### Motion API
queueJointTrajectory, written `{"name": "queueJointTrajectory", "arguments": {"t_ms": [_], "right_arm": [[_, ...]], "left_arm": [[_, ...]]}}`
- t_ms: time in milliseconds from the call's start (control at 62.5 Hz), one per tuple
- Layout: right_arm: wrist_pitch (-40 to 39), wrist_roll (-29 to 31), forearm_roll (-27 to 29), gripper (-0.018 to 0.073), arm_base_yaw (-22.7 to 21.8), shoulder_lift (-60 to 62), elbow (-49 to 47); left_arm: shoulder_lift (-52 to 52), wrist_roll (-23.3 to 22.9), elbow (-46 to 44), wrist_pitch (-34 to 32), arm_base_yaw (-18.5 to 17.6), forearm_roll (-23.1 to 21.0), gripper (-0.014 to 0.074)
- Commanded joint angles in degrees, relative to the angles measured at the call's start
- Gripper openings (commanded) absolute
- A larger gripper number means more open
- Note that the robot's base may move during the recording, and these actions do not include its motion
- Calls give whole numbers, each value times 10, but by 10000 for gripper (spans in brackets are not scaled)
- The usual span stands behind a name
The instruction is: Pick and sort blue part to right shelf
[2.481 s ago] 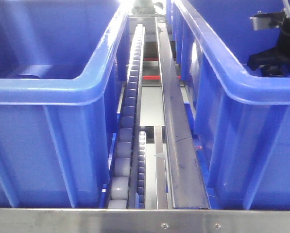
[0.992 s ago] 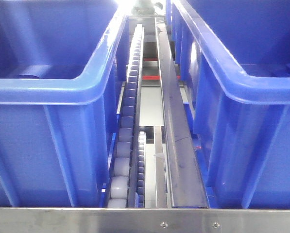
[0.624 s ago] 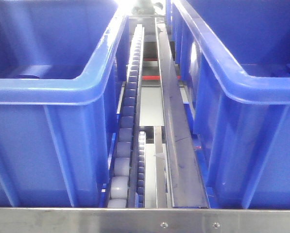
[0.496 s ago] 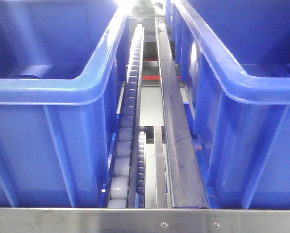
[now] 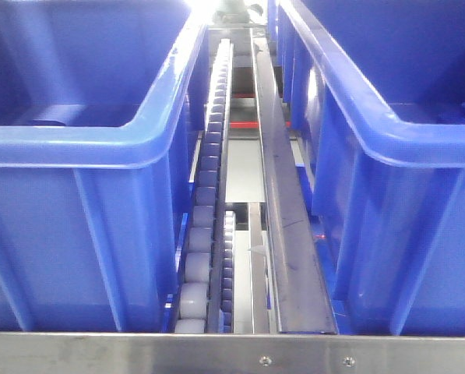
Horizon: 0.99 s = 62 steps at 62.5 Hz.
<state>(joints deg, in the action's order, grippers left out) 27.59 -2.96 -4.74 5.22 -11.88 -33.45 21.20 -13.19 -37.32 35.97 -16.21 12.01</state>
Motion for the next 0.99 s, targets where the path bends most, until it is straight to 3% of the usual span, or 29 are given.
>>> {"name": "queueJointTrajectory", "arguments": {"t_ms": [0,48,144,224,496,608,976], "right_arm": [[-52,4,-6,36,-2,-6,-14],[-52,4,-6,36,-2,-6,-14],[-52,4,-6,36,-2,-6,-14],[-52,4,-6,36,-2,-6,-14],[-52,4,-6,36,-2,-6,-14],[-52,4,-6,36,-2,-6,-14],[-52,4,-6,36,-2,-6,-14]], "left_arm": [[-20,55,17,-91,42,-42,136],[-39,84,46,-129,77,-68,136],[-89,87,120,-218,141,-86,136],[-132,87,191,-273,161,-86,136],[-224,87,341,-295,175,-108,136],[-227,87,389,-349,175,-126,136],[-228,87,391,-342,175,-136,136]]}}
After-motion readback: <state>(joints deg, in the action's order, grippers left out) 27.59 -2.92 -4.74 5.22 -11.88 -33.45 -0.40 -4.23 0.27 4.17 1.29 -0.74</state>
